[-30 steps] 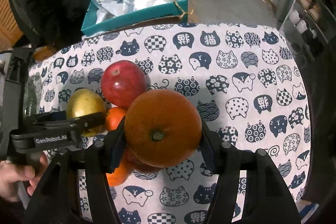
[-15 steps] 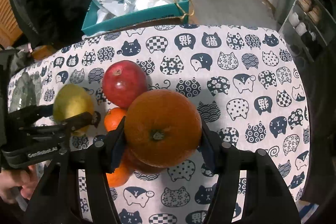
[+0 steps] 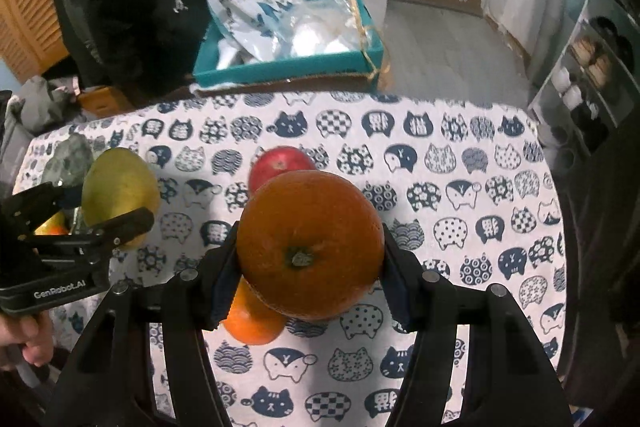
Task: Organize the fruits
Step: 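Lift the yellow-green mango with the left tool while the right tool holds the orange, then carry the mango with the left tool while the right tool carries the orange over the green bowl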
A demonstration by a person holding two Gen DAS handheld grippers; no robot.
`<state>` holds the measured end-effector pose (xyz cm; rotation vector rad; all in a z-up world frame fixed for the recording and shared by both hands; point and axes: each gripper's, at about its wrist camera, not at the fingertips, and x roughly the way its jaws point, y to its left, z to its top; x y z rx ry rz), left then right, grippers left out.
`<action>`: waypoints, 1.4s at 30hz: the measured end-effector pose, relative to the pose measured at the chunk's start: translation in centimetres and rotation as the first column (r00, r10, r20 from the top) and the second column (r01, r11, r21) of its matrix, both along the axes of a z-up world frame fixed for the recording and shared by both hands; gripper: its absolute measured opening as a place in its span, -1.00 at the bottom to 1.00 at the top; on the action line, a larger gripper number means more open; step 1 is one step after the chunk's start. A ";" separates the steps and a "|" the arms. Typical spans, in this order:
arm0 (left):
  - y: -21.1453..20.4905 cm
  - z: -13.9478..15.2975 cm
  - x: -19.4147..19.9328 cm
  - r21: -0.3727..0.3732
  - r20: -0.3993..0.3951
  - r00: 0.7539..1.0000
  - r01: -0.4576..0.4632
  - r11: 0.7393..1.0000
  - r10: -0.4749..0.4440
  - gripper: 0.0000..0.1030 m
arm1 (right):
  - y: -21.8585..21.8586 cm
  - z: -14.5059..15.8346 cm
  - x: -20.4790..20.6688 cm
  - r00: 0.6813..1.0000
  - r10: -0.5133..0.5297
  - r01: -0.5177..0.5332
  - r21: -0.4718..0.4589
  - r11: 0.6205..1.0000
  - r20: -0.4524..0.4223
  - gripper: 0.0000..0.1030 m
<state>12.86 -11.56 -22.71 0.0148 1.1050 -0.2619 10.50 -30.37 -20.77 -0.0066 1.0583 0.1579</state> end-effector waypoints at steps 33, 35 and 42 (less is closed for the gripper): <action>12.0 7.9 -5.6 -0.014 0.176 0.975 -0.132 0.991 0.132 0.39 | 13.6 8.3 -0.5 0.962 0.220 -0.230 0.047 0.972 0.165 0.20; 13.2 7.9 -5.6 -0.015 0.176 0.972 -0.152 0.988 0.152 0.39 | 14.5 8.3 -0.4 0.958 0.232 -0.244 0.052 0.968 0.167 0.20; 17.4 7.1 -5.8 -0.021 0.163 0.960 -0.226 0.974 0.227 0.39 | 19.0 7.5 0.5 0.950 0.279 -0.289 0.055 0.956 0.141 0.20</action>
